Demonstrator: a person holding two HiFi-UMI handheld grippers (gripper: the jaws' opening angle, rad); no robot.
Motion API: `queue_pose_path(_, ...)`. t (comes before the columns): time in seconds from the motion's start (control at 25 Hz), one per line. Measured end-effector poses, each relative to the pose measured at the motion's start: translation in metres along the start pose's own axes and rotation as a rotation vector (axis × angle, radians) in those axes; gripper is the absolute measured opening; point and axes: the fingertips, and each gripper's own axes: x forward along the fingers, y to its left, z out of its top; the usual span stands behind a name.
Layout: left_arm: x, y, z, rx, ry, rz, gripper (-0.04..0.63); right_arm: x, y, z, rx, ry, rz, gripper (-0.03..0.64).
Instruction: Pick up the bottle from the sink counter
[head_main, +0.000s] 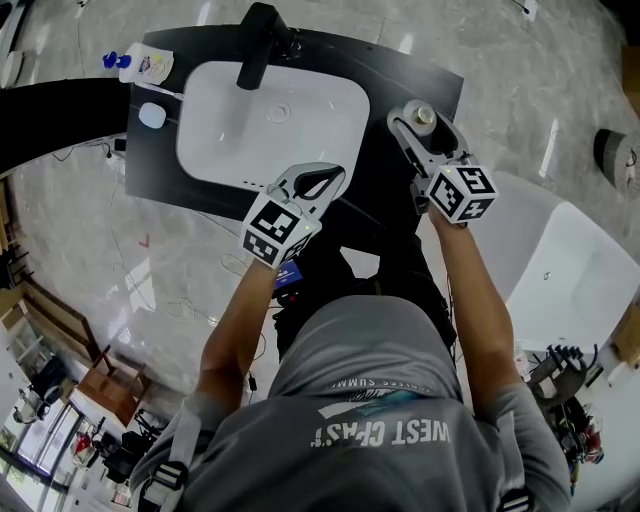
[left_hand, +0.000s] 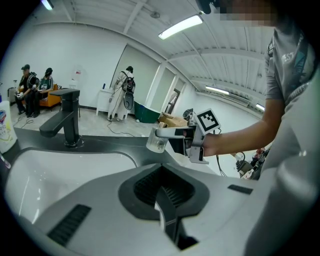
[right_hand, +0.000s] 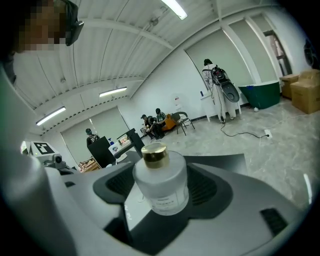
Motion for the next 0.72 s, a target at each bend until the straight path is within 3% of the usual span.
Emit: queue_pose_path(0.72,0.003,0.01,0.001,-0.012,0.008,0.005,0.002,0.01,-0.007,-0.008,-0.02,0.044,-0.011,0.327)
